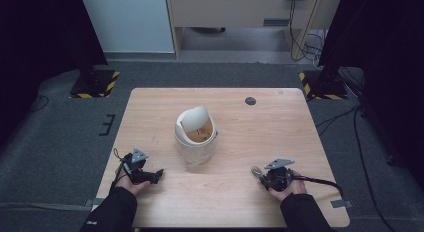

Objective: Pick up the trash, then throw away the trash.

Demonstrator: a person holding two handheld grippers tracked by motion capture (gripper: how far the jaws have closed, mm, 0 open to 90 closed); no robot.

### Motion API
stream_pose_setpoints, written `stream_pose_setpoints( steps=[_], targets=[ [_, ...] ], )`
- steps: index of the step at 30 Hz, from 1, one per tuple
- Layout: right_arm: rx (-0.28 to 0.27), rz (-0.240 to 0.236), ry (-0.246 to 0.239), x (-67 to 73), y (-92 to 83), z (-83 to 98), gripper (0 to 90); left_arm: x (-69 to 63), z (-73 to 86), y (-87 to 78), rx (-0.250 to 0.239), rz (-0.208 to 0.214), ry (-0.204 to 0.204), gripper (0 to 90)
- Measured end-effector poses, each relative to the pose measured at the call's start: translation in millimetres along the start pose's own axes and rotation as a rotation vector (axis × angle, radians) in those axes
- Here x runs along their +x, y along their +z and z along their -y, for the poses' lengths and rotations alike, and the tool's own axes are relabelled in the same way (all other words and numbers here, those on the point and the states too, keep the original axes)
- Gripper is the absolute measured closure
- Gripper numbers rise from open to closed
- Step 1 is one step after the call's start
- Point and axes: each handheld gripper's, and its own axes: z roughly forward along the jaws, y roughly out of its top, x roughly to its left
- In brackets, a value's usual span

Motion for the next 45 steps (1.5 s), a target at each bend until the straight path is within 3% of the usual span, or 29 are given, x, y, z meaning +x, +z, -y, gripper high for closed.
stream_pose_setpoints(
  steps=[8,10,13,14,15,17,19,20,22,24,25,26,29,30,31,37,38,43,45],
  targets=[
    [-0.102,-0.023,0.025,-8.3,-11.3,-6.6,80.0,1.3,-4.4,-3.7,0.037,0.012,0.006,5.2],
    [-0.166,-0.027,0.043,-12.9,-18.1,-9.7,80.0,0.3,-7.7,-6.5,0.045,0.04,-0.02,12.7],
    [-0.211,-0.031,0.057,-16.1,-23.2,-11.5,80.0,-1.3,-10.4,-8.5,0.024,0.05,-0.025,15.4],
    [-0.26,-0.037,0.073,-19.1,-28.4,-13.2,80.0,-1.8,-11.5,-9.6,0.014,0.053,-0.023,16.4],
    [-0.26,-0.037,0.073,-19.1,-28.4,-13.2,80.0,-2.7,-13.1,-11.3,-0.003,0.056,-0.021,16.4],
    [-0.318,-0.043,0.089,-22.3,-34.3,-14.8,80.0,-4.5,-16.6,-15.2,-0.045,0.065,-0.022,17.2],
    [-0.404,-0.052,0.115,-26.2,-44.6,-16.4,80.0,-7.1,-22.1,-22.5,-0.118,0.088,-0.026,17.7],
    [-0.425,-0.047,0.115,-27.2,-47.8,-17.1,79.9,-7.1,-22.1,-22.5,-0.118,0.088,-0.026,17.9],
    [-0.445,-0.043,0.111,-28.0,-51.0,-17.6,80.0,-8.7,-25.4,-27.4,-0.163,0.103,-0.032,18.5],
    [-0.497,-0.044,0.109,-28.7,-57.9,-19.8,80.0,-12.0,-30.7,-35.6,-0.238,0.124,-0.043,19.6],
    [-0.497,-0.044,0.109,-28.7,-57.9,-19.8,80.0,-12.0,-30.7,-35.6,-0.238,0.124,-0.043,19.7],
    [-0.521,-0.042,0.107,-29.0,-60.2,-21.4,80.0,-14.8,-34.3,-42.0,-0.292,0.134,-0.052,19.8],
    [-0.553,-0.045,0.106,-29.7,-64.1,-24.7,80.0,-19.1,-40.5,-52.9,-0.369,0.141,-0.049,20.6],
    [-0.553,-0.045,0.106,-29.7,-64.1,-24.7,80.0,-19.1,-40.5,-52.9,-0.369,0.141,-0.049,20.6],
    [-0.573,-0.043,0.101,-30.5,-67.7,-27.1,80.0,-22.8,-45.1,-60.9,-0.429,0.152,-0.059,20.6],
    [-0.628,-0.049,0.089,-32.1,-77.6,-35.4,80.0,-33.0,-58.1,-84.3,-0.586,0.194,-0.089,20.7],
    [-0.628,-0.049,0.089,-32.1,-77.6,-35.4,80.0,-33.0,-58.1,-84.3,-0.586,0.194,-0.089,21.1],
    [-0.677,-0.038,0.082,-36.8,-88.4,-45.2,80.0,-43.1,-71.4,-99.5,-0.696,0.208,-0.116,24.7],
    [-0.691,-0.043,0.073,-37.8,-91.3,-49.7,80.0,-45.6,-74.2,-100.9,-0.708,0.208,-0.113,25.2]
  ],
)
